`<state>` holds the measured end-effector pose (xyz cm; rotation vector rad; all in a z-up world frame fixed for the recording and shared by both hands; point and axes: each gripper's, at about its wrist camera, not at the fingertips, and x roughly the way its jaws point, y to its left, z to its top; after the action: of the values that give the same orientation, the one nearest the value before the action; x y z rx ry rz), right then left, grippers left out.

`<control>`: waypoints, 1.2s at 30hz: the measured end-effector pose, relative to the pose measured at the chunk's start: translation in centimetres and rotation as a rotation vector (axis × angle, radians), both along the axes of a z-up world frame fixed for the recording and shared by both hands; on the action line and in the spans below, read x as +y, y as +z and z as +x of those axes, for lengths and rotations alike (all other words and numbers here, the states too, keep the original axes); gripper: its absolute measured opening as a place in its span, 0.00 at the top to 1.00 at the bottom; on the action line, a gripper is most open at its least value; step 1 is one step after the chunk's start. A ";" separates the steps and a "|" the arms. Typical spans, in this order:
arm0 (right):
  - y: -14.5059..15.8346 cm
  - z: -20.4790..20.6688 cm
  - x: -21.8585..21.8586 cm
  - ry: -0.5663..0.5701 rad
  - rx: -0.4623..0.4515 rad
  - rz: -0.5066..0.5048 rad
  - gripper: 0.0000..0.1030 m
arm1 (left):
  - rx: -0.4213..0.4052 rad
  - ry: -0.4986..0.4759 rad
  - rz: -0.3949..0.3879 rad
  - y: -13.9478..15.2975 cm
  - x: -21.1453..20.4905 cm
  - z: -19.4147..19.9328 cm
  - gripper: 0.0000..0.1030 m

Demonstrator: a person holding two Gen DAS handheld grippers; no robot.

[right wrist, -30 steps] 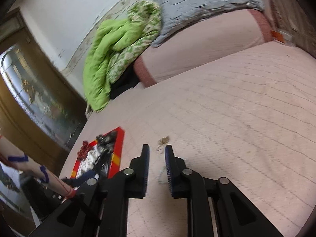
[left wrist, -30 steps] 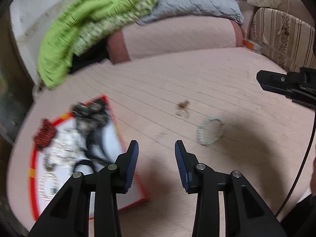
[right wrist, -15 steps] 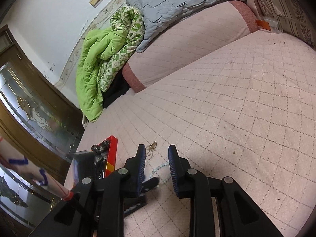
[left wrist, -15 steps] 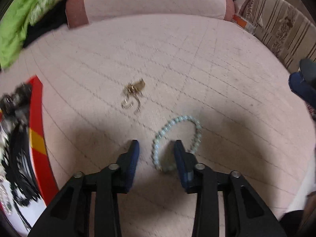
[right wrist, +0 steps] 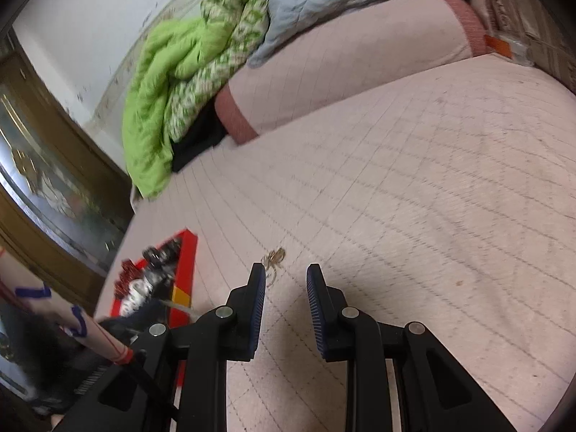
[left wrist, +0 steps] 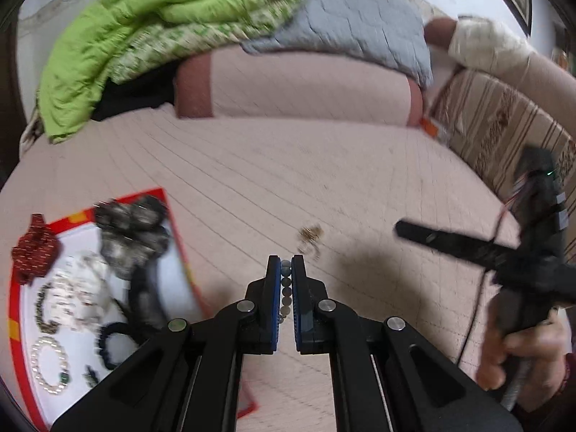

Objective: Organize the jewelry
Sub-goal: 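Grasp the light-blue bead bracelet with the left gripper while the right grasps the gold pendant, then carry the bead bracelet and gold pendant over the box with both grippers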

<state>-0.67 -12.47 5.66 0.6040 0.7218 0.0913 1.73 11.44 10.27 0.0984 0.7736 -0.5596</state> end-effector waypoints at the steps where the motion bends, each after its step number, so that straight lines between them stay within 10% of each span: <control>1: -0.2 0.5 0.5 0.009 0.006 0.000 0.74 | -0.012 0.007 -0.005 0.3 0.6 -0.1 0.95; 5: -1.1 2.8 2.9 0.032 0.029 -0.052 0.60 | -0.049 0.019 -0.019 0.8 2.2 0.4 0.95; 17: -4.5 9.3 6.8 0.057 0.143 -0.263 0.59 | -0.020 0.028 -0.069 -0.1 6.1 1.8 0.95; 22: -4.5 9.8 8.1 0.069 0.158 -0.404 0.85 | -0.026 0.046 -0.072 0.0 6.6 2.1 0.95; 36: 2.2 3.9 7.9 0.067 -0.112 -0.233 0.89 | -0.078 0.064 -0.057 1.0 5.8 0.1 0.95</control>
<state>3.28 -4.53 7.87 0.3493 0.6330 0.1009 1.83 17.22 11.25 0.0424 0.6825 -0.5139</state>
